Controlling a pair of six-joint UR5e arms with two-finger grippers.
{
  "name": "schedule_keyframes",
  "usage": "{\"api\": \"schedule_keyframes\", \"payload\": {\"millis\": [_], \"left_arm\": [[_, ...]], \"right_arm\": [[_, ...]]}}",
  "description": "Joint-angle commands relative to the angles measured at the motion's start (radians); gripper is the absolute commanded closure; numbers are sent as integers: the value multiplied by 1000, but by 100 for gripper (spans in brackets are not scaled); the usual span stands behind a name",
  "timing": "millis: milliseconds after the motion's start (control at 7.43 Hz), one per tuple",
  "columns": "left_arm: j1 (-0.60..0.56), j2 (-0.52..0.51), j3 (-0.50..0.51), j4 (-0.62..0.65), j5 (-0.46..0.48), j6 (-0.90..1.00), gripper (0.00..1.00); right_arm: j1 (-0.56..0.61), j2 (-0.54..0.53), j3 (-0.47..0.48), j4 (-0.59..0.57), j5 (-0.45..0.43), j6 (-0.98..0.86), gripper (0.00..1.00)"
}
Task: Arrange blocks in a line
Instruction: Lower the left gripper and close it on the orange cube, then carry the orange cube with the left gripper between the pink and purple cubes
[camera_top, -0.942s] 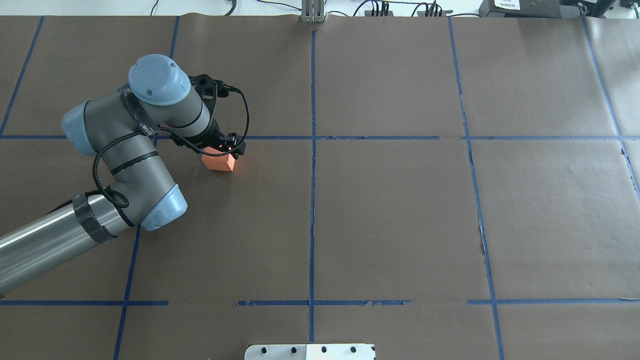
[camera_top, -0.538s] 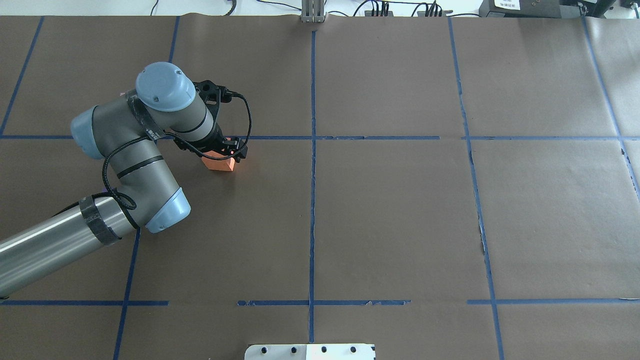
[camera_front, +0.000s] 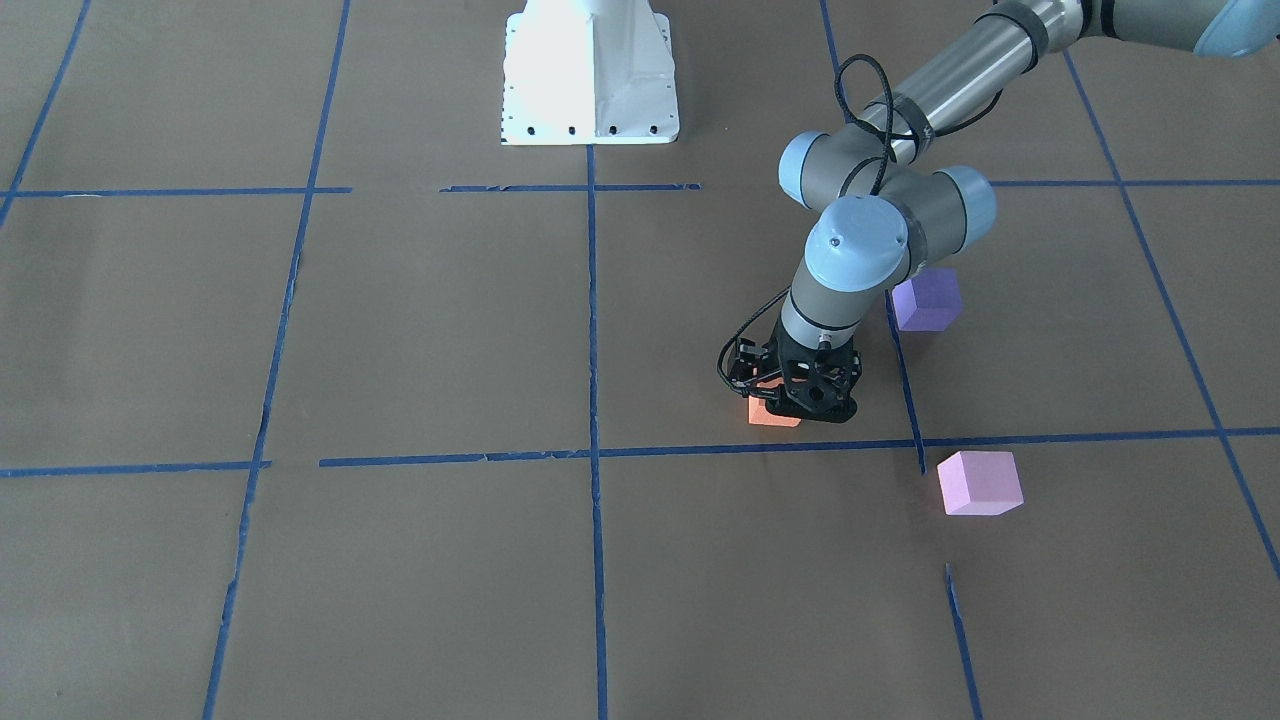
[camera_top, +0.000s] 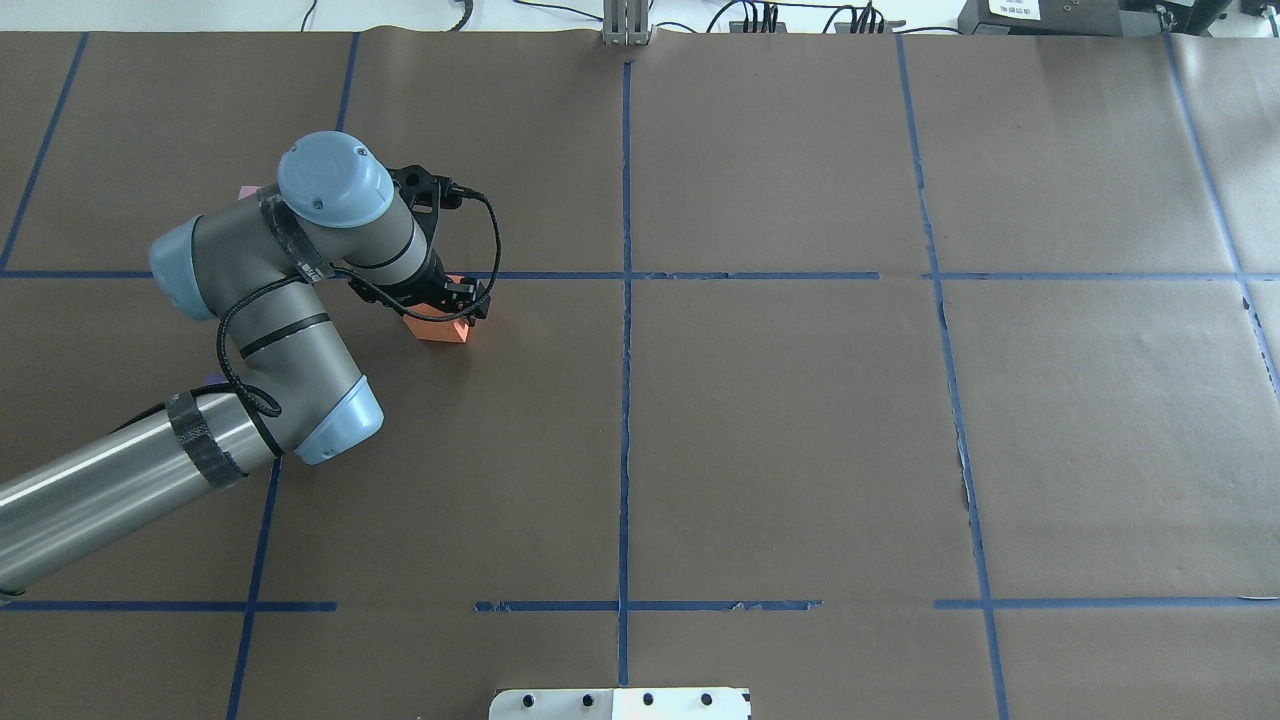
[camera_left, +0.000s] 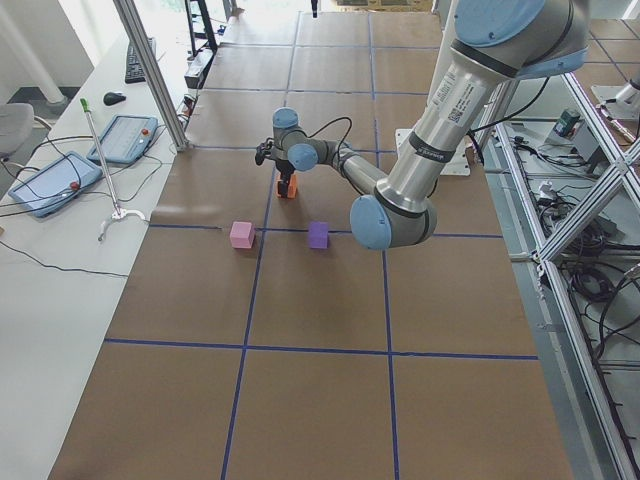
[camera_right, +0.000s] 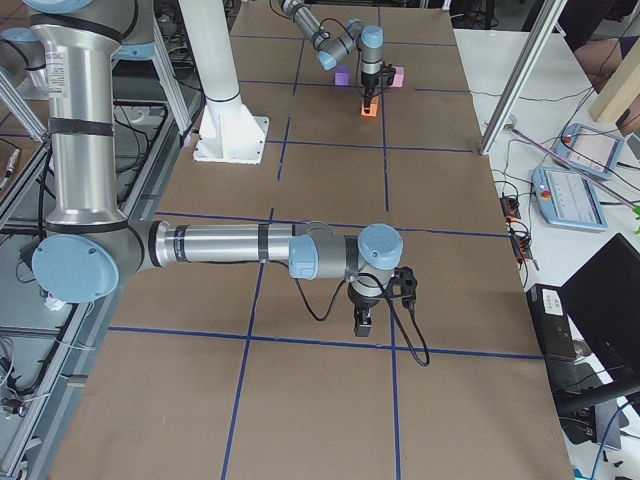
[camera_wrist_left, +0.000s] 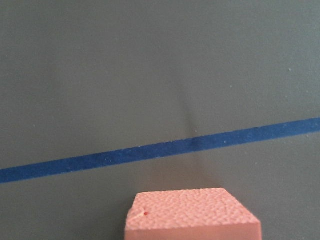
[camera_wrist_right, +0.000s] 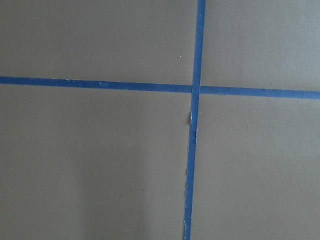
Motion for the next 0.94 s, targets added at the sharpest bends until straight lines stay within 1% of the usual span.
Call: {"api": "schedule_keyframes", "payload": {"millis": [0, 135, 269, 404, 538, 673, 808], "left_arm": [[0, -8, 3, -2, -1, -1, 67], [-3, -6, -5, -2, -1, 1, 88], [-10, -8, -35, 10, 2, -4, 96], [-47, -6, -112, 88, 1, 5, 99], [-78, -6, -179, 186, -4, 13, 100], [-93, 11, -197, 196, -1, 14, 100], [-119, 73, -239, 194, -4, 14, 100]], "right_arm": [[0, 0, 0, 1, 0, 0, 0], [0, 0, 0, -1, 0, 0, 0], [0, 0, 0, 1, 0, 0, 0], [0, 0, 0, 1, 0, 0, 0], [0, 0, 0, 1, 0, 0, 0], [0, 0, 0, 1, 0, 0, 0], [0, 0, 0, 1, 0, 0, 0]]}}
